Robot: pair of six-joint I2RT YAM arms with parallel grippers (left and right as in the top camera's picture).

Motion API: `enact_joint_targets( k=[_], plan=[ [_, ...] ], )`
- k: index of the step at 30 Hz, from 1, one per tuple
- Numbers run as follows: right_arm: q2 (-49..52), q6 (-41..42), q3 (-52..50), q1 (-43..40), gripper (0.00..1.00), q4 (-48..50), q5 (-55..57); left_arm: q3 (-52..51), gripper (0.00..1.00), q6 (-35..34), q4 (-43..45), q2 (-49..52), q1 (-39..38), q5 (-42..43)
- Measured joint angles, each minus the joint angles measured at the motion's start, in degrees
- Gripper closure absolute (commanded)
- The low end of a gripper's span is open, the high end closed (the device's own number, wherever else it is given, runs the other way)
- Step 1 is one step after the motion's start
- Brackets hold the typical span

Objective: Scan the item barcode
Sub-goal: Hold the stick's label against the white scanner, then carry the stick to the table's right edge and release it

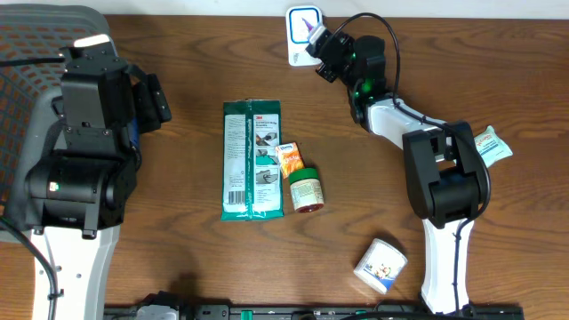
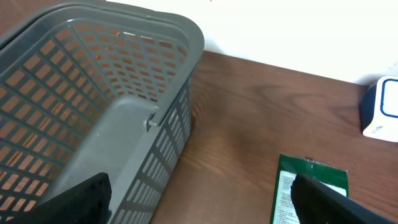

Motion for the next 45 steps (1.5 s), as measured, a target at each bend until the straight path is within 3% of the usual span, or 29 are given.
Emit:
enact_joint_targets(
  k=[6, 11, 23, 30, 33, 38, 45],
  plan=[
    [-0.7, 5.5, 0.0, 0.0, 0.99, 2.8, -0.9, 0.0, 0.08, 0.0, 0.0, 0.0, 0.0, 0.0],
    [-7.2, 12.9, 0.0, 0.0, 0.99, -5.8, -3.3, 0.0, 0.08, 0.0, 0.0, 0.0, 0.0, 0.0],
    [-39.0, 22.1, 1.0, -3.3, 0.99, -59.6, -5.6, 0.0, 0.08, 0.0, 0.0, 0.0, 0.0, -0.1],
    [-45.0, 26.4, 1.0, -13.7, 0.99, -88.7, -3.1, 0.0, 0.08, 0.0, 0.0, 0.0, 0.0, -0.1],
    [-45.0, 27.1, -0.2, -18.6, 0.99, -95.3, -0.7, 0.0, 0.08, 0.0, 0.0, 0.0, 0.0, -0.1],
    [-44.5, 28.1, -7.0, -24.9, 0.99, -92.0, 3.6, 0.0, 0.08, 0.0, 0.0, 0.0, 0.0, -0.1],
    [-43.0, 35.7, -22.1, -31.7, 0.99, -70.9, 2.6, 0.0, 0.08, 0.0, 0.0, 0.0, 0.0, -0.1]
  ],
)
